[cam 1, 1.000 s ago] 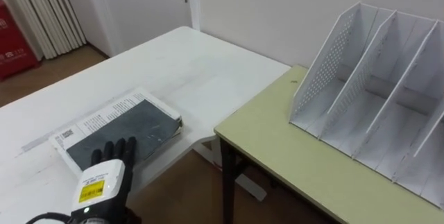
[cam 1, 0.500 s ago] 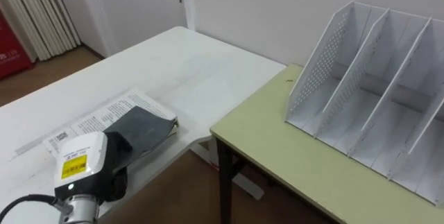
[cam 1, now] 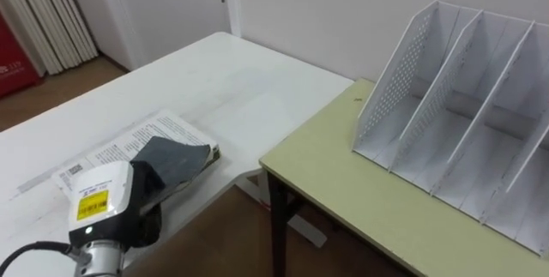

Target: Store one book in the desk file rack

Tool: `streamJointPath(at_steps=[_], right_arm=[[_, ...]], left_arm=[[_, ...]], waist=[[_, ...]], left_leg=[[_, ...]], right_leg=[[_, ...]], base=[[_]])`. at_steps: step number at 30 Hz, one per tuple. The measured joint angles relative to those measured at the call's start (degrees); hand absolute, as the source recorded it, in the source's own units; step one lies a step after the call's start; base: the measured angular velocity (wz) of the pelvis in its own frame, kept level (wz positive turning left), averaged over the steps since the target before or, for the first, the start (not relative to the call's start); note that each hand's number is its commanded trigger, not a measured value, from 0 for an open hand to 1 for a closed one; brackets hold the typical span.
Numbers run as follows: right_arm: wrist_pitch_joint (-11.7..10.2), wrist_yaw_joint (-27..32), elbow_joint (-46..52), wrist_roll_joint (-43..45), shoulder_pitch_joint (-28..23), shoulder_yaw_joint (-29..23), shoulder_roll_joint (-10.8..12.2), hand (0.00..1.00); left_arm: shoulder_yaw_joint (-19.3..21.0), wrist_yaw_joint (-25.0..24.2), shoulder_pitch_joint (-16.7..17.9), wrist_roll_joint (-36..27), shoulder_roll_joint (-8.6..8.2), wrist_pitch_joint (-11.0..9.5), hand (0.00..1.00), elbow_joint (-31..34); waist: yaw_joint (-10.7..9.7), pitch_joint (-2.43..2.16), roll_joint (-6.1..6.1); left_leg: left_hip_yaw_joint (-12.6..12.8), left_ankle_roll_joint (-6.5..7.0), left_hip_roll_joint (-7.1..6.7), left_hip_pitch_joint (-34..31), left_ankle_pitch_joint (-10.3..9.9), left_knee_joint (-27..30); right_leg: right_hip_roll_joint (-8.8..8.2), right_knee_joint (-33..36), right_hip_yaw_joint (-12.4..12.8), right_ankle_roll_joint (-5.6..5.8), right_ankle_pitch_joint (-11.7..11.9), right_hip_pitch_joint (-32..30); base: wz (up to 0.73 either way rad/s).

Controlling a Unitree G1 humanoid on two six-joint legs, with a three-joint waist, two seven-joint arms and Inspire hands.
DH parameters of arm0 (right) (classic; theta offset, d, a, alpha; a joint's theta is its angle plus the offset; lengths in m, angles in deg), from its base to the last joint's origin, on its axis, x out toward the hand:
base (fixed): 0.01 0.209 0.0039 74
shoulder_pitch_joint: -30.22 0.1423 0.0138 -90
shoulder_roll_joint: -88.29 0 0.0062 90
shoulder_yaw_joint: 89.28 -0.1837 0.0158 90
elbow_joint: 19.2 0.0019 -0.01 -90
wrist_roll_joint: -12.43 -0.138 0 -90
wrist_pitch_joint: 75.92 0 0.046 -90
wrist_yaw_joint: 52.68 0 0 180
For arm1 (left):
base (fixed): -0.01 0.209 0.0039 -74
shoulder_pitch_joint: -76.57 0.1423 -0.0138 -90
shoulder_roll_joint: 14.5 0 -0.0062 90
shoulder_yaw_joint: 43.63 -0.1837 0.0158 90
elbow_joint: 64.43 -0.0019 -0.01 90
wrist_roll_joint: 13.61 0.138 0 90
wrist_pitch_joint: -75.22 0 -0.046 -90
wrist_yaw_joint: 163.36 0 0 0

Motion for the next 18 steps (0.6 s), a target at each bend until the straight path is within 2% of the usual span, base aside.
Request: streamJointPath(at_steps=[3, 6, 7, 9, 13, 14, 16, 18], right_arm=[[-0.2, 0.0, 0.1, -0.1, 0.3, 1.6, -0.1, 0.00], [-0.5, -0.1, 1.2, 0.4, 0.3, 2.0, 0.0, 0.00], [-1.0, -0.3, 1.5, 0.9, 0.4, 2.4, 0.0, 0.00], [-1.8, -0.8, 1.7, 2.5, 0.9, 3.2, 0.1, 0.00], [-2.5, -2.2, 7.1, 4.7, 1.3, 4.2, 0.3, 0.00], [-2.7, -2.6, 9.6, 6.6, 1.3, 4.2, 0.3, 0.00], [-3.8, -3.4, 13.4, 9.9, 1.3, 4.2, 0.4, 0.00], [-4.9, -4.1, 16.7, 12.1, 0.9, 4.4, 0.4, 0.00]], left_arm=[[-0.2, 0.2, -0.1, -8.1, 0.73, -1.0, 1.00, 0.9], [-0.3, -1.0, 0.2, -11.9, 1.26, -1.1, 1.00, 3.6], [-0.6, -1.2, 0.2, -14.0, 1.25, -1.6, 1.00, 4.8], [-1.0, -1.2, 0.2, -17.1, 1.25, -2.8, 1.00, 5.2], [-1.4, -1.9, 0.2, -29.4, 1.23, -5.2, 1.00, 8.8], [-1.6, -2.5, 0.2, -33.1, 1.17, -6.4, 1.00, 9.6], [-1.9, -4.0, 0.2, -37.8, 0.99, -8.5, 1.00, 9.7], [-2.2, -5.5, 0.2, -42.3, 0.90, -9.1, 1.00, 9.7]], waist=[[0.2, 0.00, -0.03], [0.2, 0.05, -0.10], [0.5, 0.19, -0.26], [0.7, 0.36, -0.48], [0.9, 0.69, -0.76], [0.9, 0.81, -0.88], [1.1, 0.79, -0.99], [1.2, 0.76, -1.00]], left_leg=[[0.0, 0.00, -0.10, -0.1, 0.0, 0.0], [0.0, 0.02, -0.16, -0.9, 0.0, 0.6], [-0.1, 0.02, -0.17, -1.0, 0.0, 1.0], [-0.1, 0.03, -0.13, -0.9, 0.0, 1.0], [-0.1, 0.02, 0.10, -0.9, 0.0, 1.0], [-0.1, 0.02, 0.13, -1.2, 0.0, 1.0], [0.2, 0.02, 0.14, -1.6, 0.0, 1.1], [0.2, 0.02, 0.13, -1.8, 0.0, 1.5]], right_leg=[[-0.16, 0.0, -0.2, 0.05, 0.0, 0.1], [-0.27, 0.1, -0.5, 0.10, -0.1, -0.1], [-0.29, 0.2, -0.5, 0.11, -0.1, -0.3], [-0.26, 0.3, -0.5, 0.11, 0.0, -0.3], [-0.16, 1.0, -0.6, 0.09, -0.1, -0.7], [-0.13, 1.0, -0.6, 0.07, 0.0, -0.9], [-0.12, 1.0, -0.4, 0.03, 0.0, -1.1], [-0.09, 1.0, -0.2, -0.01, 0.0, -1.3]], base=[[0.05], [0.08], [0.03], [0.00], [0.00], [0.00], [-0.04], [-0.04]])
